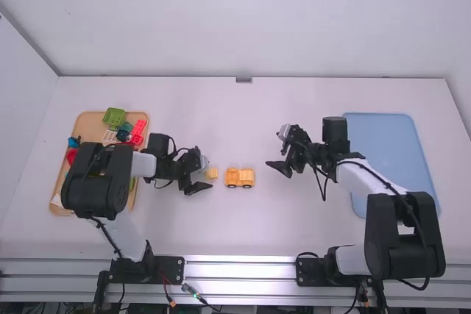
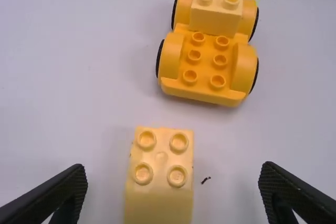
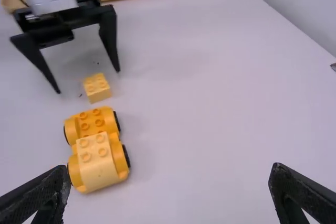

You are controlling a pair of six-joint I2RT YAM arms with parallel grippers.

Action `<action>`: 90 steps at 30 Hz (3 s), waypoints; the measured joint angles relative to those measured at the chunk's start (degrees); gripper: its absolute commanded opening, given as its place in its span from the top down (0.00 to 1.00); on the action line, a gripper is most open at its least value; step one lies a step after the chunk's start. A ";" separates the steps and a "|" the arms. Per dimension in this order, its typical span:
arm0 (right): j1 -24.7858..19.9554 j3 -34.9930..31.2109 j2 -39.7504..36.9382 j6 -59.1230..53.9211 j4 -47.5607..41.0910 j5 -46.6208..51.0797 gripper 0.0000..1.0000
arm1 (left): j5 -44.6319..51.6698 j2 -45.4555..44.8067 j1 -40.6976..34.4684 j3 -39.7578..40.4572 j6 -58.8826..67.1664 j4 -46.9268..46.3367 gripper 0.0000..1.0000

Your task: Assemble lego blocks to make yellow taxi

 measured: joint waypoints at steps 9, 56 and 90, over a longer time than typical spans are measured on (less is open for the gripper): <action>1.99 -0.98 0.63 -2.69 -0.15 -0.57 0.01 | 0.26 3.17 0.02 3.43 1.92 -2.91 0.28; 6.29 -2.38 1.18 -7.17 2.89 2.14 0.01 | -2.49 0.37 0.00 4.28 -4.13 -4.57 0.98; 13.77 -2.47 28.89 -2.27 29.79 -4.04 0.00 | 0.04 -11.41 -10.54 0.37 -1.07 -3.17 0.90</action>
